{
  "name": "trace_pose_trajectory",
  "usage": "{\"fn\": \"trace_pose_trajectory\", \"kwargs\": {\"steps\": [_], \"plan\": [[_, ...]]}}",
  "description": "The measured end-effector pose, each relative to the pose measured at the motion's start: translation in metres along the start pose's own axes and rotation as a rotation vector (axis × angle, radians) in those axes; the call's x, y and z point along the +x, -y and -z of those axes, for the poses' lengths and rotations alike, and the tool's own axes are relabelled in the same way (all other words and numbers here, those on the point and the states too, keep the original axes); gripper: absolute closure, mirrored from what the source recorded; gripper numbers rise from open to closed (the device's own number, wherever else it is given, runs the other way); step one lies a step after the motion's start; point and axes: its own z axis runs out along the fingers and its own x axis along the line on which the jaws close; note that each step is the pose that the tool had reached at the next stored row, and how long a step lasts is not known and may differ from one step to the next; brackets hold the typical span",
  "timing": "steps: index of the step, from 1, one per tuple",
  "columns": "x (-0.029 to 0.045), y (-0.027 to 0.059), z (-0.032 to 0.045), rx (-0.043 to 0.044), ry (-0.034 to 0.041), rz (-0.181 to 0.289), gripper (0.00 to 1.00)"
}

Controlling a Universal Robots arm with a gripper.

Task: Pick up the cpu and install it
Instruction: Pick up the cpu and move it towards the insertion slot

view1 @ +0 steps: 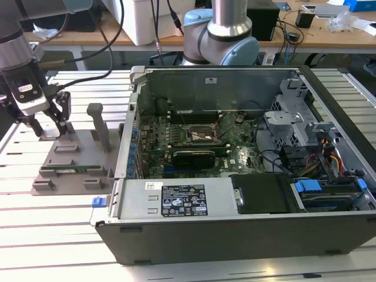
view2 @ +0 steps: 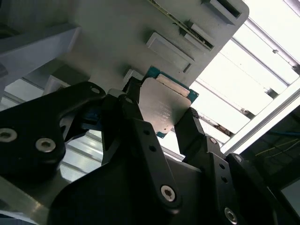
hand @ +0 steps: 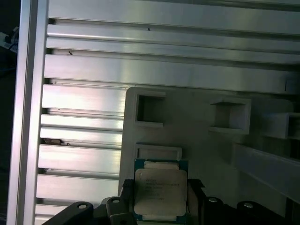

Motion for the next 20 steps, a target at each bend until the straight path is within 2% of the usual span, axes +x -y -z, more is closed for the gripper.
{"fn": "trace_pose_trajectory", "kwargs": {"steps": [13, 20], "plan": [[0.0000, -0.0005, 0.0164, 0.0006, 0.0000, 0.000, 0.46], [0.0001, -0.0007, 0.0308, 0.0006, 0.0000, 0.000, 0.46]]}}
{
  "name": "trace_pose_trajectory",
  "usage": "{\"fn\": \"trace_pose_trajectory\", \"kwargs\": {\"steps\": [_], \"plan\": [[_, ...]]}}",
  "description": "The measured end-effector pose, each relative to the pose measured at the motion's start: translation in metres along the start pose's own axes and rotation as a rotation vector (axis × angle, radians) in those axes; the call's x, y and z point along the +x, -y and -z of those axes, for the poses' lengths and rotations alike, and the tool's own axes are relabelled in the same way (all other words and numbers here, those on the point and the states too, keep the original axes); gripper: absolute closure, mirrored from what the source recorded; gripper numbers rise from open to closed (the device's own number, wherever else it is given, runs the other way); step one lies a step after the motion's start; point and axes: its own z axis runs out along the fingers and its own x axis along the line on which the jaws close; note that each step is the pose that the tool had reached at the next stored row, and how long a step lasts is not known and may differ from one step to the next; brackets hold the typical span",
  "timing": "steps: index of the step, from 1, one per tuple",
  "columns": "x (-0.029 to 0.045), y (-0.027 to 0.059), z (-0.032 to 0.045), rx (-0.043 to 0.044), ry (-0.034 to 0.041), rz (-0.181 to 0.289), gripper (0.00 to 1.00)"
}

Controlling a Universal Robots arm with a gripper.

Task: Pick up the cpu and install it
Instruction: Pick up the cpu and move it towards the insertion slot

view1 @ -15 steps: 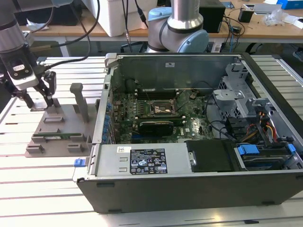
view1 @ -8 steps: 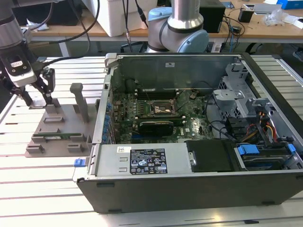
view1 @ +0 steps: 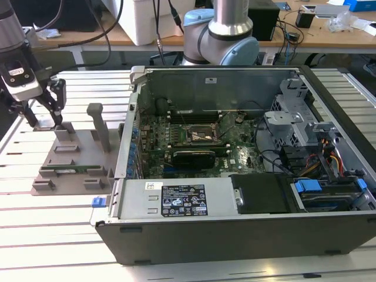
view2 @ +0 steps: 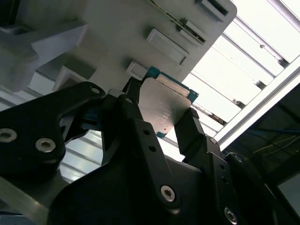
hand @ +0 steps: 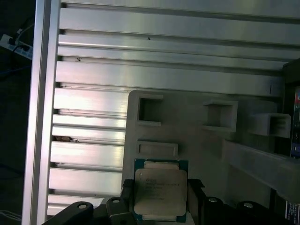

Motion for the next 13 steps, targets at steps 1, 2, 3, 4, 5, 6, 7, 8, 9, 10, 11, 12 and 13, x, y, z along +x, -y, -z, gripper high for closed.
{"fn": "trace_pose_trajectory", "kwargs": {"steps": [1, 2, 3, 4, 5, 6, 7, 8, 9, 10, 11, 12, 13], "plan": [[0.0000, 0.0000, 0.0022, 0.0001, -0.0001, 0.000, 0.46], [0.0000, 0.0000, 0.0038, 0.0000, 0.0000, 0.000, 0.46], [0.0000, -0.0001, 0.0064, 0.0001, -0.0001, 0.000, 0.46], [0.0000, -0.0001, 0.0075, 0.0001, -0.0001, 0.000, 0.46], [0.0000, -0.0001, 0.0084, 0.0000, -0.0001, 0.000, 0.46], [0.0000, -0.0002, 0.0100, 0.0000, 0.0000, 0.000, 0.46], [0.0000, -0.0002, 0.0125, 0.0000, -0.0001, 0.000, 0.46], [0.0000, -0.0003, 0.0140, 0.0000, 0.0000, 0.000, 0.46], [0.0000, -0.0003, 0.0159, 0.0000, -0.0001, 0.000, 0.46], [0.0000, -0.0003, 0.0174, 0.0000, -0.0001, 0.000, 0.46], [0.0000, -0.0003, 0.0194, 0.0000, 0.0000, 0.000, 0.46], [0.0000, -0.0004, 0.0227, 0.0000, 0.0000, 0.000, 0.46], [0.0000, -0.0004, 0.0273, 0.0000, 0.0000, 0.000, 0.46]]}}
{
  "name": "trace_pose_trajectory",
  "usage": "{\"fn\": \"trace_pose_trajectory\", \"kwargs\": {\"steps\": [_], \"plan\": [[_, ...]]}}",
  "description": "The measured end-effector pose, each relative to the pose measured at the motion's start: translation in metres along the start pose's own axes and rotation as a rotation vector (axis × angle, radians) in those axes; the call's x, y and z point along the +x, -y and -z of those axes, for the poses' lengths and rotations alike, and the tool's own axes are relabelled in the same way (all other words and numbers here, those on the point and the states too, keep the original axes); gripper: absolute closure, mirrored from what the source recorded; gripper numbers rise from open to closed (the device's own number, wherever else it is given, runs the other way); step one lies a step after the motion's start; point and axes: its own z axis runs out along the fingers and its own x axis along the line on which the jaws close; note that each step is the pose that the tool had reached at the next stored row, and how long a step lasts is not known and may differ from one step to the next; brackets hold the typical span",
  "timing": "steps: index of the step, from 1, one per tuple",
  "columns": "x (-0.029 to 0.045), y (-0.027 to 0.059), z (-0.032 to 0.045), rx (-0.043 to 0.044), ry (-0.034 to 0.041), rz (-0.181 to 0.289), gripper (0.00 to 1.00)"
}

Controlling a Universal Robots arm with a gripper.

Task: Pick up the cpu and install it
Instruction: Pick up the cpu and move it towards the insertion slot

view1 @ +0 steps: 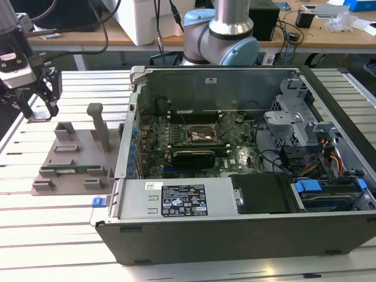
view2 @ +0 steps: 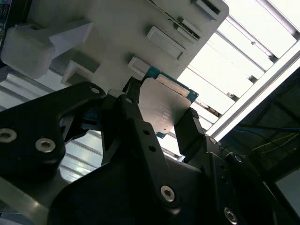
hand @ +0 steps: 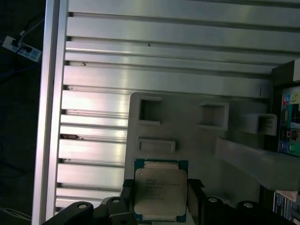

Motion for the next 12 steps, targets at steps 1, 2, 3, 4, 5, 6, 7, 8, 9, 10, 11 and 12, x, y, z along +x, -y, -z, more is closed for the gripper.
{"fn": "trace_pose_trajectory", "kwargs": {"steps": [1, 2, 3, 4, 5, 6, 7, 8, 9, 10, 11, 12], "plan": [[0.0000, 0.0000, 0.0035, 0.0000, -0.0001, 0.000, 0.46], [0.0000, -0.0001, 0.0057, 0.0000, 0.0000, 0.000, 0.46], [0.0000, -0.0001, 0.0076, 0.0000, 0.0000, 0.000, 0.46], [0.0000, -0.0001, 0.0095, 0.0000, 0.0000, 0.000, 0.46], [0.0000, -0.0001, 0.0111, 0.0000, 0.0000, 0.000, 0.46], [0.0000, -0.0001, 0.0147, -0.0001, 0.0000, 0.000, 0.46], [0.0000, -0.0001, 0.0169, -0.0001, 0.0000, 0.000, 0.46], [0.0001, -0.0002, 0.0186, 0.0000, -0.0001, 0.000, 0.46], [0.0001, -0.0002, 0.0196, 0.0000, 0.0000, 0.000, 0.46], [0.0000, -0.0002, 0.0220, 0.0000, 0.0000, 0.000, 0.46], [0.0001, -0.0002, 0.0235, -0.0001, 0.0000, 0.000, 0.46], [0.0000, -0.0003, 0.0260, -0.0001, 0.0001, 0.000, 0.46]]}}
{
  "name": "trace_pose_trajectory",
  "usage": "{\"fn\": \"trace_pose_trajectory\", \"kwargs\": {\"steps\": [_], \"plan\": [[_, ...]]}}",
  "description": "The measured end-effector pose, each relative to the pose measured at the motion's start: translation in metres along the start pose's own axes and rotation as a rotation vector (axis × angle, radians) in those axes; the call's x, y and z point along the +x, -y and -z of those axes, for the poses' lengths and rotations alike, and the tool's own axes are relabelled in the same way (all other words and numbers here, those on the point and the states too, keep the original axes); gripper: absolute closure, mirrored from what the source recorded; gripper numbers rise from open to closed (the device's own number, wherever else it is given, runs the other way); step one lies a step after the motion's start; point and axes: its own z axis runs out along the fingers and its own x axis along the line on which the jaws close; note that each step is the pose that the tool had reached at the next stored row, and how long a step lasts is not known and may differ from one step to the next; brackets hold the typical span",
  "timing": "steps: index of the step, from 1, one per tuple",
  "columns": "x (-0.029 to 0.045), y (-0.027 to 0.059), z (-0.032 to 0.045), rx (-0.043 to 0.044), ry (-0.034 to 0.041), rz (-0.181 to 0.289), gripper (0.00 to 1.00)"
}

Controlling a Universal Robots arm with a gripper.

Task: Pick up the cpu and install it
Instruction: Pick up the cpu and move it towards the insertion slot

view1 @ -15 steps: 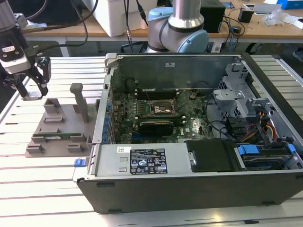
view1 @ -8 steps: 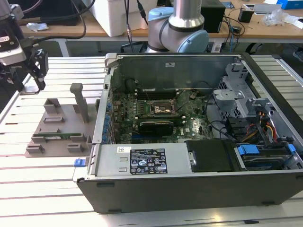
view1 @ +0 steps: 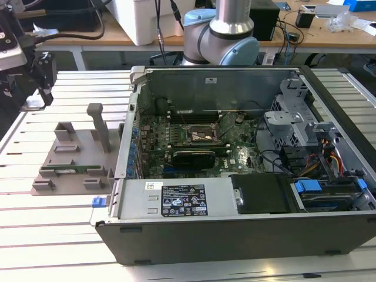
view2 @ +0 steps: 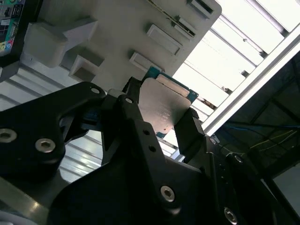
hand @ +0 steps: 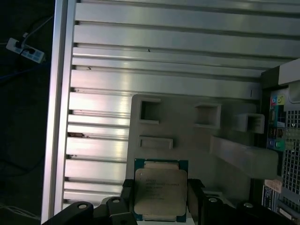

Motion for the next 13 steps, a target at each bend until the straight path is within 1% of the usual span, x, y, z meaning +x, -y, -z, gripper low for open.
{"fn": "trace_pose_trajectory", "kwargs": {"steps": [5, 7, 9, 13], "plan": [[0.0000, -0.0001, 0.0080, 0.0000, 0.0000, 0.000, 0.46], [0.0000, -0.0002, 0.0158, 0.0001, -0.0001, 0.000, 0.46], [0.0001, -0.0003, 0.0267, 0.0000, -0.0001, 0.000, 0.46], [0.0001, -0.0005, 0.0376, 0.0000, 0.0000, 0.000, 0.46]]}}
